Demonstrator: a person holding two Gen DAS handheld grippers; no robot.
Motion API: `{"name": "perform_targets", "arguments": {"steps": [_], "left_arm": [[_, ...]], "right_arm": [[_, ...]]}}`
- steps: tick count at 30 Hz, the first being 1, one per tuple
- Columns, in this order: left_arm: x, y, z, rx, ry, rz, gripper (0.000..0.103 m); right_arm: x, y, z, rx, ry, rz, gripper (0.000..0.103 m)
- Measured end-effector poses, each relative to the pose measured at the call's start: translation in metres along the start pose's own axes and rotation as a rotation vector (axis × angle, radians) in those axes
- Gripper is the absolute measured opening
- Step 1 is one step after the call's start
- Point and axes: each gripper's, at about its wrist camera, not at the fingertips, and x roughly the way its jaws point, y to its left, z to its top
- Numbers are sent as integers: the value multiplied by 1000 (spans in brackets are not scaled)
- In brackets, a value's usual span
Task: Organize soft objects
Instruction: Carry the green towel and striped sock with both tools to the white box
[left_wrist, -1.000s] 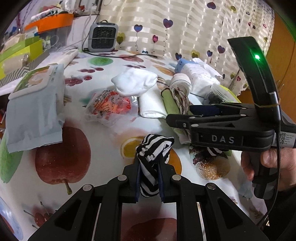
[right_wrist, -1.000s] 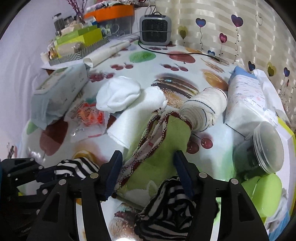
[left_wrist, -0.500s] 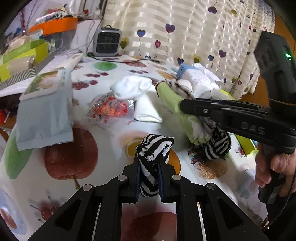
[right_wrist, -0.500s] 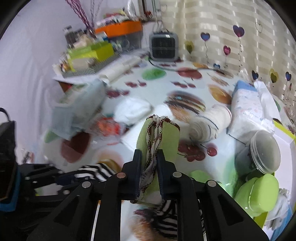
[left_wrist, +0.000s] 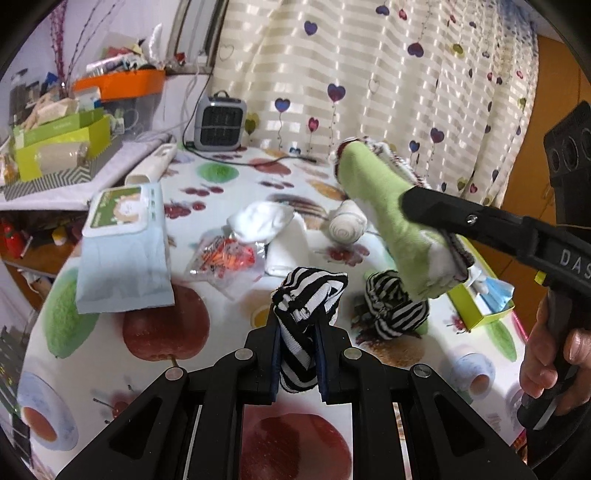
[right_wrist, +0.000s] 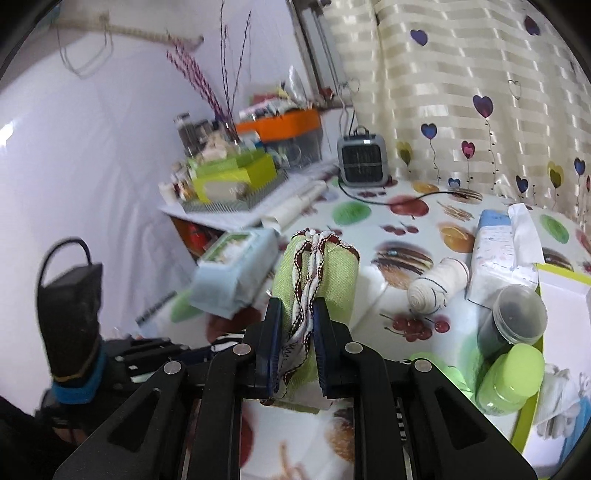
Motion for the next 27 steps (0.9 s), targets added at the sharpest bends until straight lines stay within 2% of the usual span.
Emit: {"name": "perform_targets", "arguments": {"steps": [3, 15, 27], "left_arm": [[-9, -5, 2, 3, -20, -7, 14], [-42, -26, 8, 29, -94, -57, 14], [-49, -41, 9, 43, -109, -107, 14]], "right_arm": [[-17, -1, 1, 21, -38, 7, 17], [-75, -2, -15, 58, -114, -75, 17], [-113, 0, -22, 55, -164, -147, 17]]}}
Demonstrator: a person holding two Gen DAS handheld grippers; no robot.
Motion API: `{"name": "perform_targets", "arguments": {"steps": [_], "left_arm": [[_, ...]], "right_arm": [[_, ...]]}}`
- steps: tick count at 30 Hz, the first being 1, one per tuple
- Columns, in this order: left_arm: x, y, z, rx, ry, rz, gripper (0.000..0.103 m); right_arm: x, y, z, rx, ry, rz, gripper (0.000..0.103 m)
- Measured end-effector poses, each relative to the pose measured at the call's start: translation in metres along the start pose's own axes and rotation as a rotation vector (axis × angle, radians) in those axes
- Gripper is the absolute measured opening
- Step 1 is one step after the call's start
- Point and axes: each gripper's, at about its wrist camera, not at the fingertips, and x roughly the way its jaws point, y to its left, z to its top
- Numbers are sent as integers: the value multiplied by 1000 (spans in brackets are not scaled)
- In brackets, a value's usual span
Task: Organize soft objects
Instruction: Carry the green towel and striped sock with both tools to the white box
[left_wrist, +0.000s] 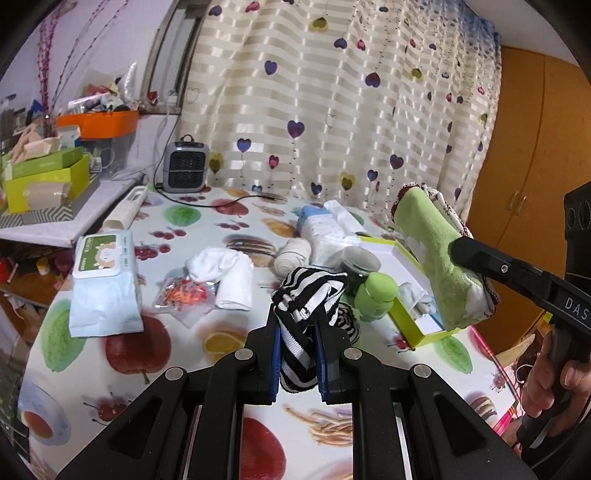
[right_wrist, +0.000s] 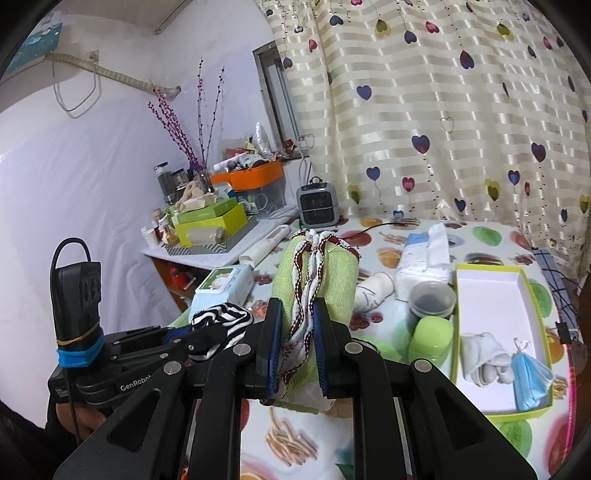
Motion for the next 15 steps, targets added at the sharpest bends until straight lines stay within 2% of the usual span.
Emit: {"name": "perform_targets", "arguments": {"steps": [15], "left_arm": [[42, -39, 11, 68, 58, -42, 14]], "right_arm": [[-12, -41, -6, 61, -6, -63, 17]]}}
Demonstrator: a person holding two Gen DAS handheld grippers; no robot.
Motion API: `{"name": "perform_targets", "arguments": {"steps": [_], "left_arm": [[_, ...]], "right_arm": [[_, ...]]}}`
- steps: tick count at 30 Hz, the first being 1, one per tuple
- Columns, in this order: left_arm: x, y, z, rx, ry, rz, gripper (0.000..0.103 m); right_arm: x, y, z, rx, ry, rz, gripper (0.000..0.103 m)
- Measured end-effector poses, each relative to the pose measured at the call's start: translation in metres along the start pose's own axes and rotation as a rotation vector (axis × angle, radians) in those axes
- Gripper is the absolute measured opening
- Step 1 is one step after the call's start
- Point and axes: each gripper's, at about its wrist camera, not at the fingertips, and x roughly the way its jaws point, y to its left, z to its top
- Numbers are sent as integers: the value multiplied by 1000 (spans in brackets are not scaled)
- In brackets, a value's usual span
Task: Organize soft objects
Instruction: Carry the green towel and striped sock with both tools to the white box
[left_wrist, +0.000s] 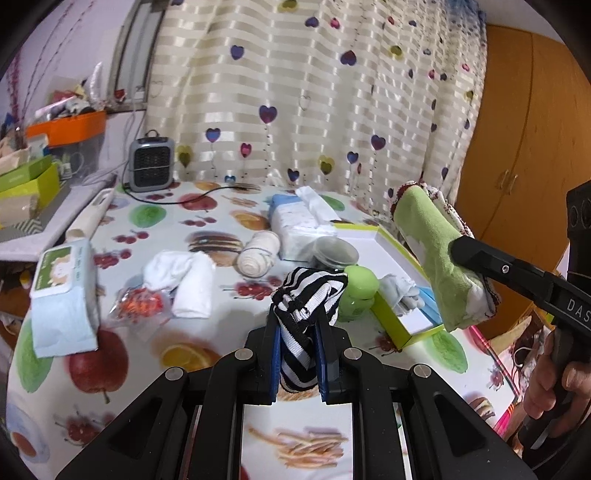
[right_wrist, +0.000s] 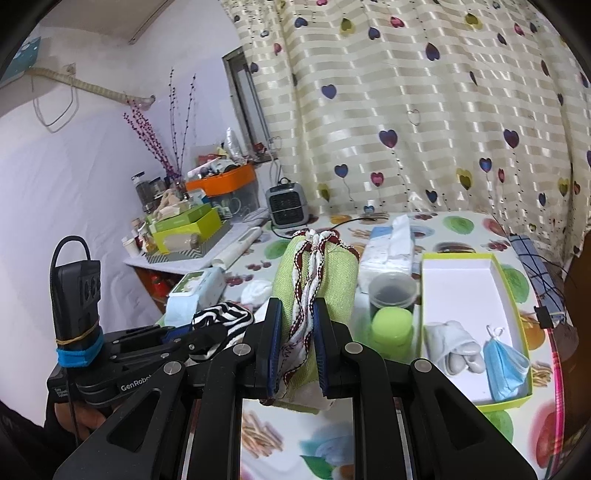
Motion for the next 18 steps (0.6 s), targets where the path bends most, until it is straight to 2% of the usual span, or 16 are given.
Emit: {"name": "perform_targets", "arguments": {"steps": [18], "left_arm": [[49, -54, 27, 104, 45, -60, 14]], "right_arm": [[-10, -70, -1, 120, -39, -71, 17]]}}
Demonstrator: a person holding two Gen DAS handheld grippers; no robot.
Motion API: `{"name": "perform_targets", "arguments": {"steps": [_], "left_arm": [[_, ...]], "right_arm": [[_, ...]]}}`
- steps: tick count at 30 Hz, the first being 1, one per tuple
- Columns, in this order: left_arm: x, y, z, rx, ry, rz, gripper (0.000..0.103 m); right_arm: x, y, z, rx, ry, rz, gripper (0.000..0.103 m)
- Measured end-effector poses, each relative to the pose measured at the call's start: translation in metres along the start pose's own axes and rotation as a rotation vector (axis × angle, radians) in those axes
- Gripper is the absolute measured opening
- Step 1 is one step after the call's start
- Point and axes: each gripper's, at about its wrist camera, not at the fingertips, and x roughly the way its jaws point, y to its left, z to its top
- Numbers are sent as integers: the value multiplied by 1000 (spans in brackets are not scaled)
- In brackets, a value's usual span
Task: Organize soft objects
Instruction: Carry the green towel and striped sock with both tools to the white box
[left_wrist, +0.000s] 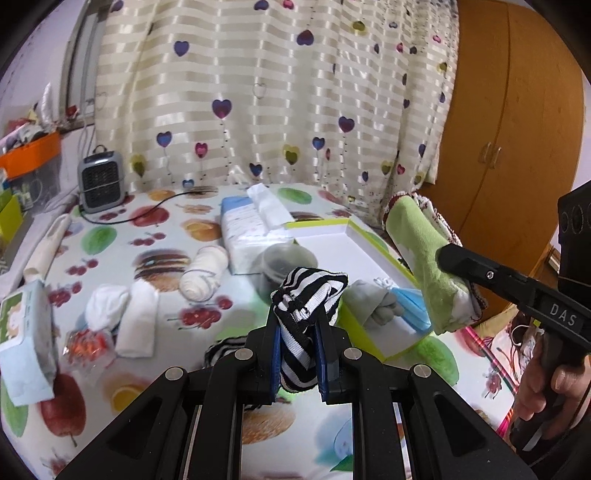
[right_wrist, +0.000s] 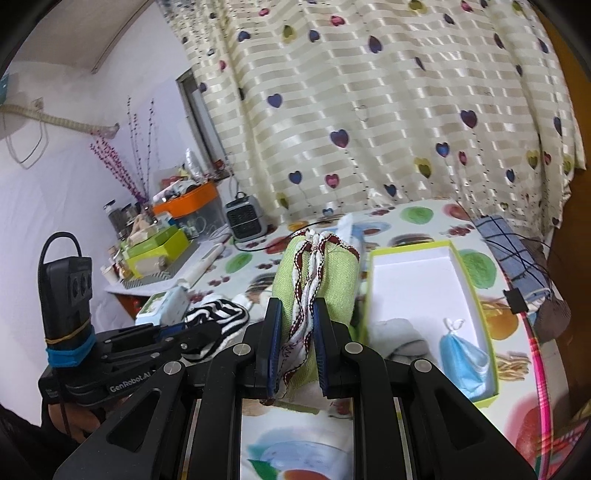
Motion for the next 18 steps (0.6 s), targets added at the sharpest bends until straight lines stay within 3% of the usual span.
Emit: {"name": "perform_targets", "arguments": {"steps": [11, 18], "left_arm": [[22, -19, 12, 24, 8, -45, 14], [34, -27, 15, 41, 22, -72, 14]], "right_arm": [[-8, -49, 2, 72, -21, -102, 17], [6, -77, 0, 87, 20, -168, 17]]}}
